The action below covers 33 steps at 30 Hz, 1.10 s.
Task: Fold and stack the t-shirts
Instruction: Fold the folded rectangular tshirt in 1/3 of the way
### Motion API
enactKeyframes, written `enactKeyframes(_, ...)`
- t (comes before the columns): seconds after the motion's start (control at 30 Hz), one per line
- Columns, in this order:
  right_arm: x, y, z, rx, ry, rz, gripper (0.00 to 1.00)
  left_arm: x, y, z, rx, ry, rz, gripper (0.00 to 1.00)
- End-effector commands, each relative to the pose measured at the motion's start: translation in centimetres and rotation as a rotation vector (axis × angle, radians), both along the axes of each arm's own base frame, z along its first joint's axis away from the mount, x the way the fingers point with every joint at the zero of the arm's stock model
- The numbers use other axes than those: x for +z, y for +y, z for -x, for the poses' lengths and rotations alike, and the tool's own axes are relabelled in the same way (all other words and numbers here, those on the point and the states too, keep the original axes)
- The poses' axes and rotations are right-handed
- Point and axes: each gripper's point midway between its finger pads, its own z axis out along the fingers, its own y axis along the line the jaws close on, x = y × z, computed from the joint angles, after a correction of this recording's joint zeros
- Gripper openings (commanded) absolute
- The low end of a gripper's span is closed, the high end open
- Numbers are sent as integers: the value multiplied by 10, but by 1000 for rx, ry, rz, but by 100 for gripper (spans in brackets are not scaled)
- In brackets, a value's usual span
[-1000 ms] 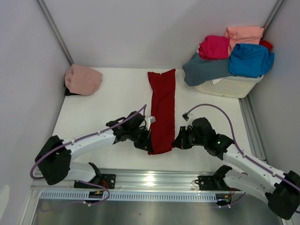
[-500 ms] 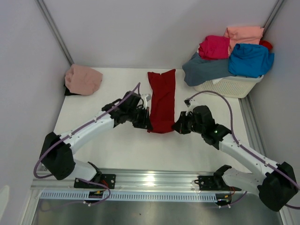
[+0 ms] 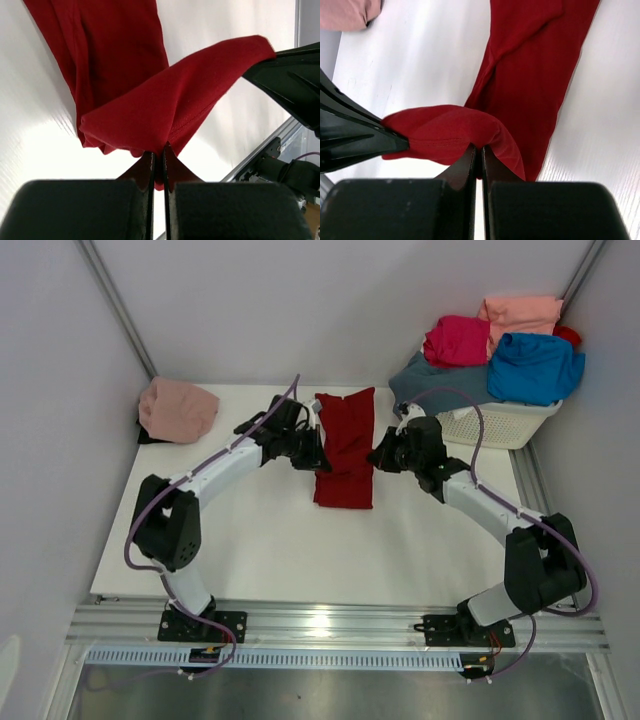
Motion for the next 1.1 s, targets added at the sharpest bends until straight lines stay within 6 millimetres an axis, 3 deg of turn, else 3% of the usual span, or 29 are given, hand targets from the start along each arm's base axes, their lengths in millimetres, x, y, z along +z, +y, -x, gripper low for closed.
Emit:
enactKeyframes(0.0,38,-7,-40,-84,-134,-18,0,17,-7,-21,-33,-37,65,1)
enactKeyframes(0.03,45,-7,-47,-92,-146,-20,0,9,-9,-22,-41,-12,69,1)
enactKeyframes(0.13,37,-6,-62,-107,-131,0,0,15,-15,-33,-53,-9,114,1)
enactKeyframes(0.17,43,-5,-68,-110,-143,-2,0,7,-17,-36,-56,11,119,2)
enactKeyframes(0.2,32,-4,-74,-116,-119,14,0,5,-17,-38,-55,17,121,2)
enactKeyframes(0.37,21,4,-97,-119,-90,23,0,-3,-18,-58,-34,33,135,4)
enactKeyframes(0.4,10,5,-101,-118,-73,32,0,-2,-17,-63,-25,31,137,4)
enactKeyframes(0.7,-20,-1,-114,-153,-18,104,0,-22,-14,-83,10,91,148,14)
enactKeyframes(1.07,-10,-17,-136,-243,-78,131,0,-20,-22,-104,18,93,189,18)
